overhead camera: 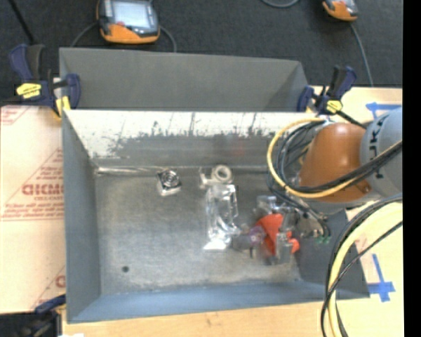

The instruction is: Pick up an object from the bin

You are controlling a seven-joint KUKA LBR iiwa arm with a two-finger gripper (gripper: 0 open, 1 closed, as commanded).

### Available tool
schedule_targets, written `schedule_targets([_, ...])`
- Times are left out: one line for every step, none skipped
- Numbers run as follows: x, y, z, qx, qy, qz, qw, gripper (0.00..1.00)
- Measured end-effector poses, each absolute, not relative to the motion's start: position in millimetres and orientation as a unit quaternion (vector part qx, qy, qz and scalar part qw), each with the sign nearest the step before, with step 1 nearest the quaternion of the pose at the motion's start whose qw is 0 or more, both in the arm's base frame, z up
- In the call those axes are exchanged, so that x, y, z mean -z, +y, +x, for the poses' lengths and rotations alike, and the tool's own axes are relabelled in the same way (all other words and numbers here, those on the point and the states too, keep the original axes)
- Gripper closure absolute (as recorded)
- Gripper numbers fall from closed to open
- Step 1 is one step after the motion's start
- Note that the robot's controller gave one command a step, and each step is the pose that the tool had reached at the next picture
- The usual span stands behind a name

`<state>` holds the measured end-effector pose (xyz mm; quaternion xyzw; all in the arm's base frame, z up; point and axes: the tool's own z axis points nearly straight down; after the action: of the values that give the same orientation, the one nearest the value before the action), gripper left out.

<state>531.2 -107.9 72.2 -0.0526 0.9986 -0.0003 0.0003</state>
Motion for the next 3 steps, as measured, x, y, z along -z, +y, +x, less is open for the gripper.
schedule_targets([-72.6,-106.2,534.4,0.0,0.999,-0.054,0.003,1.0])
schedule_targets([-216.3,-119.0,494.9,0.002,0.999,-0.05,0.005,1.0])
schedule_targets([-211.6,-118.1,494.6,0.0,0.999,-0.05,0.002,0.0])
